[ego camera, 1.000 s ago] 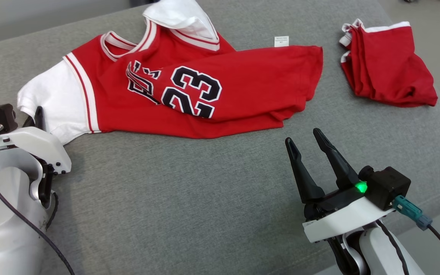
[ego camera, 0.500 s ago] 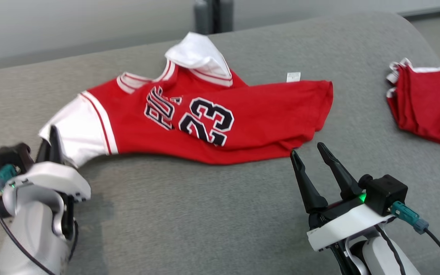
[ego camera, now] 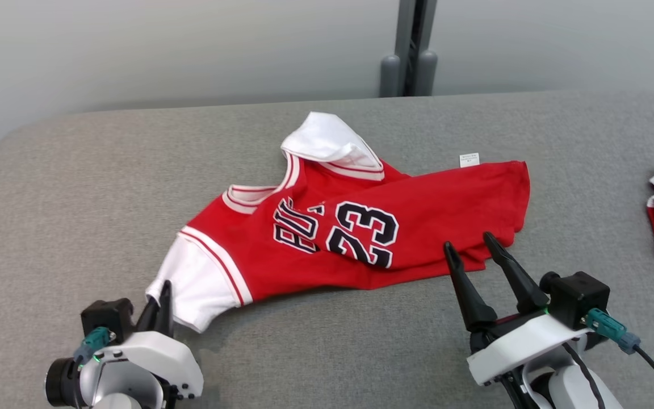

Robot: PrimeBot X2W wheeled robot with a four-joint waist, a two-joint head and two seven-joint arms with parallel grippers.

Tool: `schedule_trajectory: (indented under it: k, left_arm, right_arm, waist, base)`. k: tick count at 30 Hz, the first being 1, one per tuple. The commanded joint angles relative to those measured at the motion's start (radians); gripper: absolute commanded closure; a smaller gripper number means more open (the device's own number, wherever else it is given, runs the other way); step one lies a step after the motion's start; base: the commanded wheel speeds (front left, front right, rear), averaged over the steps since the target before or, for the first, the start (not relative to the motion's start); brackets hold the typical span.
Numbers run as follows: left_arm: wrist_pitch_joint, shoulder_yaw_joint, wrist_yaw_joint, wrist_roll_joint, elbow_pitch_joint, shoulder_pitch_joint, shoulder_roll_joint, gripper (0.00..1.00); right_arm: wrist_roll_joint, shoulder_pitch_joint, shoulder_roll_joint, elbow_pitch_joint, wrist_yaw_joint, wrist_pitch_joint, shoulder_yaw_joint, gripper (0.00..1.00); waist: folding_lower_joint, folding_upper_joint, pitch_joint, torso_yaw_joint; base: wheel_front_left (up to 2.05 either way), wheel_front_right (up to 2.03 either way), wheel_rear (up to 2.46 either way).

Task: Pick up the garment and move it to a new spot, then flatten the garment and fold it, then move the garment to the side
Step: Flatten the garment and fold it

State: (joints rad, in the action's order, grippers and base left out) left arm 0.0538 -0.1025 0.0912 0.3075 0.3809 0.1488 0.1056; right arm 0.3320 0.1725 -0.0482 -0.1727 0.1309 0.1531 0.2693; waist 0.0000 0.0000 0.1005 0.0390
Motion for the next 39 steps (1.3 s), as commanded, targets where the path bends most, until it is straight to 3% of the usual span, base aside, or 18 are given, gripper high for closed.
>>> schedule_trajectory:
  k: [1, 2, 3, 9, 15, 34, 35, 36, 37, 39]
  left_arm:
    - [-0.03, -0.013, 0.01, -0.012, -0.049, -0.031, 0.002, 0.61]
    - [-0.039, -0.019, 0.02, -0.017, -0.075, -0.043, 0.004, 0.52]
    - [-0.045, -0.021, 0.028, -0.022, -0.097, -0.053, 0.004, 0.0]
    - [-0.042, -0.031, 0.049, -0.039, -0.18, -0.061, 0.008, 0.0]
    - [-0.014, -0.059, 0.042, -0.047, -0.228, -0.059, -0.002, 0.0]
    - [0.021, -0.102, 0.029, -0.031, -0.207, 0.002, -0.013, 0.0]
    - [0.025, -0.103, 0.029, -0.03, -0.204, 0.006, -0.013, 0.0]
    - [0.027, -0.103, 0.029, -0.028, -0.2, 0.007, -0.013, 0.0]
    - [0.028, -0.103, 0.03, -0.027, -0.196, 0.007, -0.013, 0.0]
    - [0.034, -0.101, 0.033, -0.023, -0.187, 0.007, -0.012, 0.0]
  right_arm:
    - [-0.012, -0.017, -0.006, -0.02, 0.0, -0.01, -0.021, 0.0]
    - [-0.011, -0.02, -0.006, -0.031, 0.0, -0.014, -0.033, 0.0]
    - [-0.011, -0.023, -0.006, -0.045, 0.0, -0.021, -0.047, 0.0]
    - [0.033, -0.037, -0.006, -0.122, 0.0, -0.05, -0.107, 0.0]
    - [0.112, 0.004, -0.005, -0.261, 0.0, -0.062, -0.173, 0.0]
    - [0.205, 0.233, -0.004, -0.673, 0.0, -0.015, -0.214, 0.0]
    - [0.213, 0.238, -0.003, -0.686, 0.0, -0.024, -0.202, 0.5]
    - [0.216, 0.242, 0.001, -0.695, 0.0, -0.026, -0.189, 0.84]
    - [0.223, 0.246, 0.003, -0.699, 0.0, -0.024, -0.175, 1.0]
    - [0.244, 0.251, 0.002, -0.705, 0.0, -0.021, -0.153, 1.0]
  waist:
    - [0.0, 0.0, -0.019, 0.025]
    - [0.0, 0.0, -0.021, 0.027]
    - [0.0, 0.0, -0.021, 0.029]
    - [0.0, 0.0, -0.025, 0.035]
    - [0.0, 0.0, -0.017, 0.049]
    - [0.0, 0.0, 0.076, 0.165]
    - [0.0, 0.0, 0.077, 0.168]
    - [0.0, 0.0, 0.078, 0.17]
    - [0.0, 0.0, 0.079, 0.171]
    - [0.0, 0.0, 0.075, 0.168]
  base:
    - [0.0, 0.0, 0.0]
    - [0.0, 0.0, 0.0]
    - [0.0, 0.0, 0.0]
    - [0.0, 0.0, 0.0]
    - [0.0, 0.0, 0.0]
    - [0.0, 0.0, 0.0]
    - [0.0, 0.0, 0.0]
    - [0.0, 0.0, 0.0]
    - [0.0, 0.0, 0.0]
    - [0.0, 0.0, 0.0]
